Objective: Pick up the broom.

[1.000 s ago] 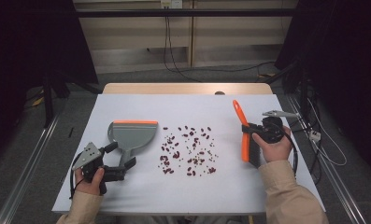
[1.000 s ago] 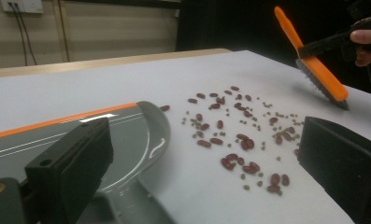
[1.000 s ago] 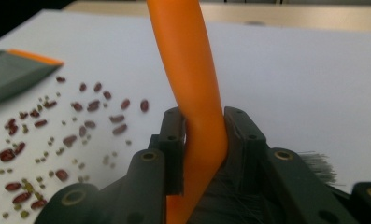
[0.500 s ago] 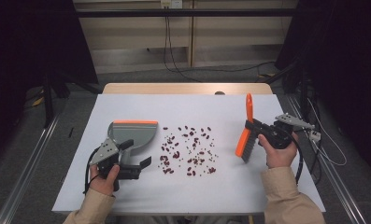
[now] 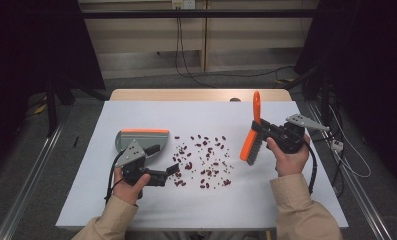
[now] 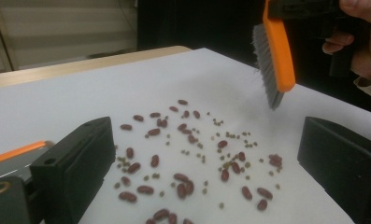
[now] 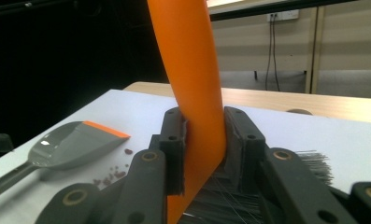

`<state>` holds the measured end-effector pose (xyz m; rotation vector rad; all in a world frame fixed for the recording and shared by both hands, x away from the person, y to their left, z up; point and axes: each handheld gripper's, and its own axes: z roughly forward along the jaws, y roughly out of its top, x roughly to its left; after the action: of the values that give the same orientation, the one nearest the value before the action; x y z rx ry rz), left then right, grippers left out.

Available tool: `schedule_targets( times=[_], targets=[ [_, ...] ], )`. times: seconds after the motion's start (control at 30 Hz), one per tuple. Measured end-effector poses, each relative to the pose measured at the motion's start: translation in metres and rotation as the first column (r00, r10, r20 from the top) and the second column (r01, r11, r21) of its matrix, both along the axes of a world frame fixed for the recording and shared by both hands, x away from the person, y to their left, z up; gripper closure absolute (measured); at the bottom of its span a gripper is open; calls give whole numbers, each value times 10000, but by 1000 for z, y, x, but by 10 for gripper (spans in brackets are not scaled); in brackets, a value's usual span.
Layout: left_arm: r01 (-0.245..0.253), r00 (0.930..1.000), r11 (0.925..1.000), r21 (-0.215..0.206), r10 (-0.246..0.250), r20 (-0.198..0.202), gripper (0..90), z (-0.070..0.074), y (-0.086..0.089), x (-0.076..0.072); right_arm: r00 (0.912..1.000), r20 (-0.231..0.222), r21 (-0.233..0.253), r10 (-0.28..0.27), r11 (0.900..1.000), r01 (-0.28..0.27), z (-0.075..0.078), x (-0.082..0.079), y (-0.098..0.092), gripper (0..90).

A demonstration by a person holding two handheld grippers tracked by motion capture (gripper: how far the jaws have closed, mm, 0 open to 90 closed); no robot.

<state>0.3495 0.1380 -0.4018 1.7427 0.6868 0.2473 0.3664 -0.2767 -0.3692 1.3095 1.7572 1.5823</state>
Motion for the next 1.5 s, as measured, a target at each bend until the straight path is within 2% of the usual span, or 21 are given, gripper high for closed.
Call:
schedule_targets(
  times=[0.37,0.57,0.67,0.73,0.9,1.03,1.07,1.1,1.27,1.4,1.47,1.5],
  targets=[
    [540,9978,9979,371,-525,-408,76,-3,-44,12,9979,113,-22,637,9980,-637,4,10,39,711],
    [827,9946,9959,374,-801,-659,166,-6,-59,17,9969,76,126,787,9968,-788,1,15,54,711],
    [1070,9907,9932,455,-1026,-895,207,-9,-72,19,9953,62,154,968,9952,-969,0,16,63,711],
    [1039,9908,9930,558,-985,-931,249,-11,-77,21,9938,66,127,1112,9937,-1112,0,17,69,711],
    [1059,9877,9931,506,-991,-1209,366,-17,-84,26,9914,66,24,1308,9914,-1308,-1,18,82,711],
    [1150,9858,9917,570,-1069,-1293,420,-19,-88,26,9898,78,-50,1419,9899,-1419,-1,20,88,711],
    [1115,9848,9929,420,-1047,-1388,434,-20,-91,26,9889,62,-41,1485,9889,-1484,-1,20,92,711],
    [1109,9850,9928,444,-1039,-1378,457,-20,-92,27,9887,37,-75,1499,9887,-1499,-1,21,94,711],
    [1162,9845,9922,446,-1091,-1373,628,-21,-94,27,9856,43,-142,1690,9855,-1690,-1,21,106,710],
    [672,9876,9937,902,-534,-1476,670,-19,-91,26,9859,-15,-161,1676,9857,-1676,-2,23,113,707],
    [361,9888,9953,894,-226,-1477,685,-19,-87,26,9863,-43,8,1651,9863,-1651,-3,24,115,703],
    [361,9888,9953,894,-226,-1477,692,-19,-87,26,9858,38,32,1681,9858,-1681,-3,24,115,699]
  ],
)
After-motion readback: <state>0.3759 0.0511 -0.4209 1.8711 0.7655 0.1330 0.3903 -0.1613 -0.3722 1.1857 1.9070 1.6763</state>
